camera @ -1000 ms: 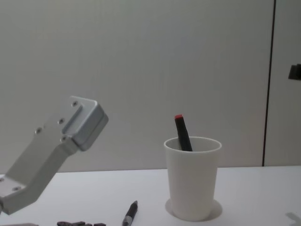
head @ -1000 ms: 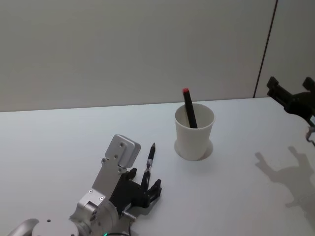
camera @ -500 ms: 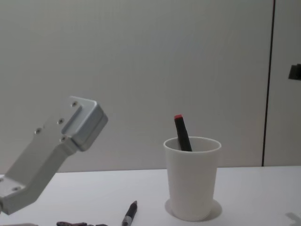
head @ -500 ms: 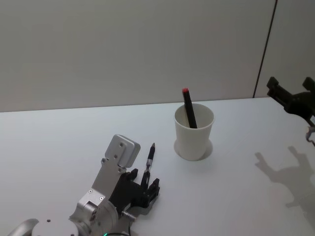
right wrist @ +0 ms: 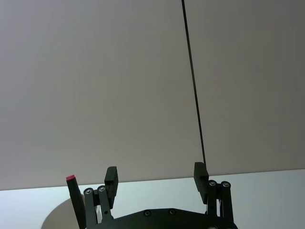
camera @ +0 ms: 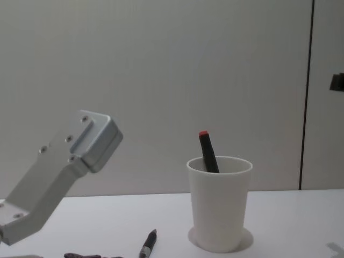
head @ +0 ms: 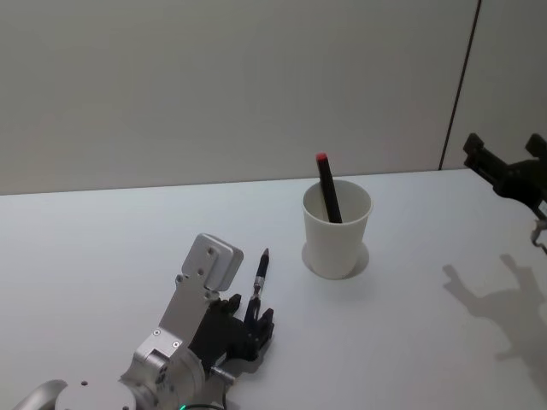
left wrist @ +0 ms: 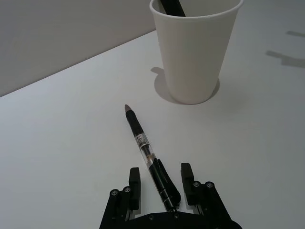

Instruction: Place the pen into the pen holder.

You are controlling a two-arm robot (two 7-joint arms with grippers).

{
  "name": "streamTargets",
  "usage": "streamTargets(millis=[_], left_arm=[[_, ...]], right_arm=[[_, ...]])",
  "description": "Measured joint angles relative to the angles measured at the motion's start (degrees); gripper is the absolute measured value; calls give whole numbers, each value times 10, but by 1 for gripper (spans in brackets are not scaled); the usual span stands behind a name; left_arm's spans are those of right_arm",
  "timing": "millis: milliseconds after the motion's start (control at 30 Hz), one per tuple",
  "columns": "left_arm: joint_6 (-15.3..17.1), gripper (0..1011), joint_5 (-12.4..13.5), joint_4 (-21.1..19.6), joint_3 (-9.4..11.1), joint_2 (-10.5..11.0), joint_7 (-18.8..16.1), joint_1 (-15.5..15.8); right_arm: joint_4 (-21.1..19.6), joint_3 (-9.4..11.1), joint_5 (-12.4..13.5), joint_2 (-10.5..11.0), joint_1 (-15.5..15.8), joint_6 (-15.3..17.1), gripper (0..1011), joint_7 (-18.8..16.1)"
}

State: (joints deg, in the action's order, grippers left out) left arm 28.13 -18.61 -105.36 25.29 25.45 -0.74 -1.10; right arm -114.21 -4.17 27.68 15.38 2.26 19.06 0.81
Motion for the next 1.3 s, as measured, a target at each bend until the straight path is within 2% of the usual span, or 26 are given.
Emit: streamTargets(millis=[1300], left_arm=[[0, 259, 0, 0, 0, 0, 0, 0]], right_arm=[[0, 0, 0, 0, 0, 0, 1002, 0]])
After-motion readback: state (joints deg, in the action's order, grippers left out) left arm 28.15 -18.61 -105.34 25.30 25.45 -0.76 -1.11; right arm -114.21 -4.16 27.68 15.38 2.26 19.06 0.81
